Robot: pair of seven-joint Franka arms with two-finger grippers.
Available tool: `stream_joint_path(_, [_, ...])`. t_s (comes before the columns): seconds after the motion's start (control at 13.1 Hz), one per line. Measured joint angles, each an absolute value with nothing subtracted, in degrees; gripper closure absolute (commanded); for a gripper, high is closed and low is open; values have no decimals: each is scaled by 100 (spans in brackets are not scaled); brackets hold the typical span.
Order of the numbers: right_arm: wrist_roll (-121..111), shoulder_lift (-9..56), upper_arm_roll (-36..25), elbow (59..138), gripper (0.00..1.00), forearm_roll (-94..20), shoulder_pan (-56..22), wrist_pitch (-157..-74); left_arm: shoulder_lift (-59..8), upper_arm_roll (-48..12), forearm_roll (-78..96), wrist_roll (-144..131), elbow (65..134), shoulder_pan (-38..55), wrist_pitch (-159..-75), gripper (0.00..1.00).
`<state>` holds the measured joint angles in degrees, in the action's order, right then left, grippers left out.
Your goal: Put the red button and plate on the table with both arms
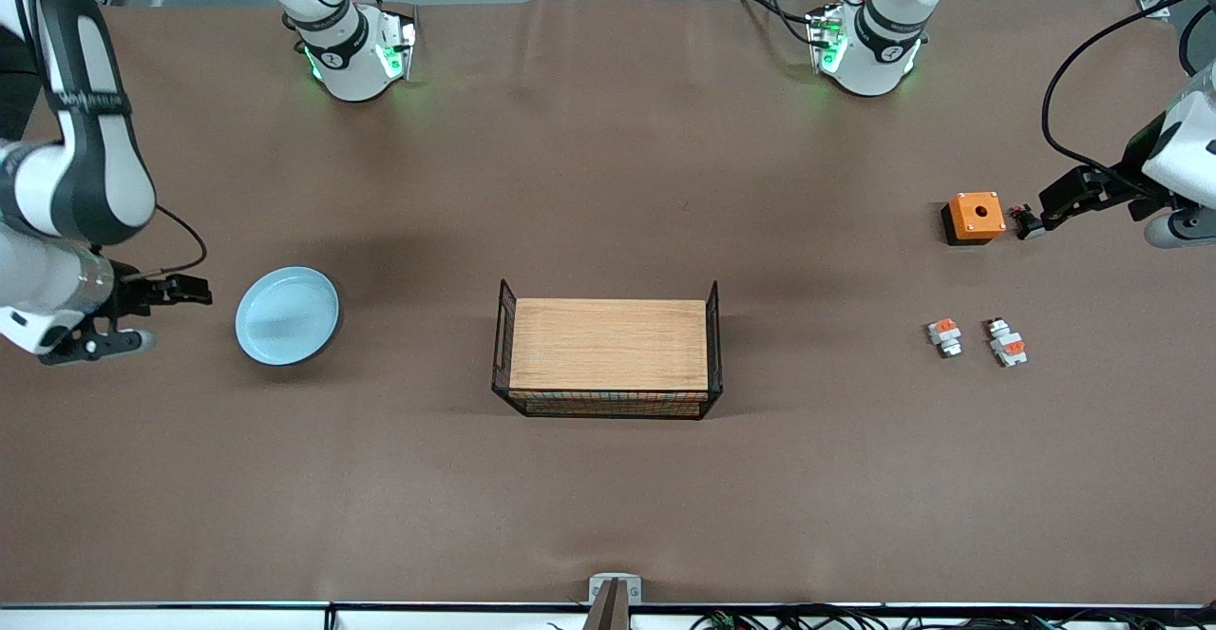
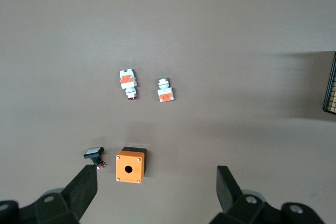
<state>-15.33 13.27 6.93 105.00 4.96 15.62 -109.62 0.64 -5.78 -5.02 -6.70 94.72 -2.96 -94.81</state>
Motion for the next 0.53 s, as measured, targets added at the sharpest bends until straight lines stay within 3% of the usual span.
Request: stream_joint_path(0.53, [-359,-263,712,10218,0,318,893,-9160,214,-574,-452,-660,9412,-293,-9268,0])
